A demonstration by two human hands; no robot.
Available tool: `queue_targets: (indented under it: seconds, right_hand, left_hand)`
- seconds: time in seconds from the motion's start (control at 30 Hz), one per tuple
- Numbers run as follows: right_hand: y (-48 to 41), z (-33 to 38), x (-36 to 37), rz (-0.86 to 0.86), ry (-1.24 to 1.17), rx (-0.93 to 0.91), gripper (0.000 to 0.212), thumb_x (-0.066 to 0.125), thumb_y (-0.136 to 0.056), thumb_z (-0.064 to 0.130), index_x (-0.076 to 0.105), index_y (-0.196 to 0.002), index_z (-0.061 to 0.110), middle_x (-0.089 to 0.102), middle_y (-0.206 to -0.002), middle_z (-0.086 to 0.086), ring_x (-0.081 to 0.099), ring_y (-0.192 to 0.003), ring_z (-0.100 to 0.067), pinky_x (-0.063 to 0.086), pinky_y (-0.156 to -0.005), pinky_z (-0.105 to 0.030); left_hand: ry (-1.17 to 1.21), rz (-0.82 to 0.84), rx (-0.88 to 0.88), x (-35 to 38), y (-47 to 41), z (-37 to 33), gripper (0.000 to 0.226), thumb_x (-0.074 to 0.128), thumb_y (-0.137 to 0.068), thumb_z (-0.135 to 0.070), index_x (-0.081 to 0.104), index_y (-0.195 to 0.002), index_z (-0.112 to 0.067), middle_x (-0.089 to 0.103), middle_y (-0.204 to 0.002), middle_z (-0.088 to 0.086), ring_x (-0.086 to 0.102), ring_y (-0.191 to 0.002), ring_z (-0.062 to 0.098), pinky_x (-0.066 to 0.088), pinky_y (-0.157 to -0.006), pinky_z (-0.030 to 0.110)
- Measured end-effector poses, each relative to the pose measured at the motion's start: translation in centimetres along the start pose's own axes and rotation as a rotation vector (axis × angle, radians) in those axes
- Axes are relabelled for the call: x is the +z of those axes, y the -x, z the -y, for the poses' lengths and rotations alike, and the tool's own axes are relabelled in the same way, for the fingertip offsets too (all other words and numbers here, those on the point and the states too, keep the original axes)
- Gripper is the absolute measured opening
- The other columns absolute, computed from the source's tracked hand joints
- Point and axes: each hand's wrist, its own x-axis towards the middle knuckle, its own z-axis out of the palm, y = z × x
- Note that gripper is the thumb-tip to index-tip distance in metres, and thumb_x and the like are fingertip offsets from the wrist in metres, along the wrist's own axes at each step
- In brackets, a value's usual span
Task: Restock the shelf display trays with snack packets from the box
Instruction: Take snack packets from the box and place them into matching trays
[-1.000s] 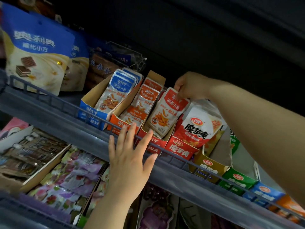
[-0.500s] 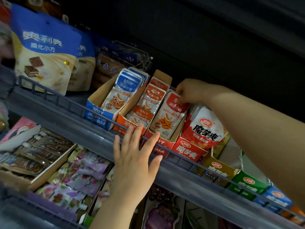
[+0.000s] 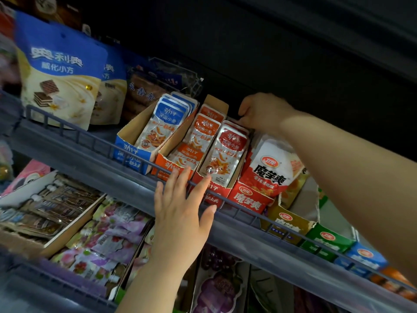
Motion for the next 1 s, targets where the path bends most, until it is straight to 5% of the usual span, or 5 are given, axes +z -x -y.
queue_targets:
  seconds: [0.3, 0.5, 0.6, 0.87, 1.0]
  right_hand:
    - [9.1, -1.0, -3.0, -0.194, -0.096, -0.111, 0.019, 0.05, -0.09, 0.015, 0.061, -0.106, 0.016, 0.057, -0.097, 0.007, 0.056, -0.093, -0.01, 0.045, -0.082, -0.025]
    - [17.2, -2.5, -1.3, -0.14, -0.183, -0.149, 0.016, 0.053, -0.09, 0.019, 0.064, -0.102, 0.018, 0.053, -0.086, 0.013, 0.05, -0.082, -0.002, 0.045, -0.08, -0.023]
    - [20.1, -3.3, 0.7, -0.09, -0.293, -0.118, 0.015, 0.054, -0.09, 0.016, 0.065, -0.1, 0.016, 0.058, -0.086, 0.008, 0.049, -0.072, 0.0, 0.039, -0.072, -0.015]
    - [27.8, -5.4, 10.1, 0.06, -0.599, 0.046, 0.015, 0.056, -0.086, 0.013, 0.067, -0.097, 0.013, 0.061, -0.086, 0.004, 0.052, -0.077, -0.005, 0.04, -0.073, -0.017]
    - [30.7, -6.4, 15.9, 0.193, -0.734, 0.163, 0.018, 0.056, -0.087, 0.012, 0.066, -0.102, 0.01, 0.057, -0.085, 0.006, 0.051, -0.081, -0.006, 0.036, -0.068, -0.011]
  left_hand:
    - [0.129, 0.021, 0.139, -2.4, 2.2, -2.2, 0.04, 0.038, -0.084, -0.037, 0.065, -0.105, -0.015, 0.066, -0.106, 0.002, 0.048, -0.109, 0.019, 0.028, -0.106, 0.036]
    - [0.136, 0.082, 0.258, -4.0, 5.7, -3.6, 0.04, 0.037, -0.085, -0.038, 0.069, -0.097, -0.019, 0.068, -0.096, -0.006, 0.044, -0.103, 0.008, 0.03, -0.097, 0.029]
    - [0.063, 0.167, 0.284, -4.3, 7.1, -4.5, 0.038, 0.038, -0.08, -0.036, 0.07, -0.093, -0.022, 0.069, -0.092, -0.008, 0.056, -0.098, 0.009, 0.047, -0.084, 0.029]
    - [0.089, 0.435, 0.302, -2.7, 13.2, -6.7, 0.037, 0.04, -0.077, -0.033, 0.071, -0.088, -0.017, 0.07, -0.085, -0.004, 0.068, -0.08, 0.015, 0.049, -0.071, 0.027]
    - [0.113, 0.67, 0.202, 0.2, 17.5, -6.4, 0.021, 0.063, -0.08, -0.018, 0.068, -0.1, -0.016, 0.067, -0.099, -0.003, 0.064, -0.092, 0.017, 0.043, -0.08, 0.024]
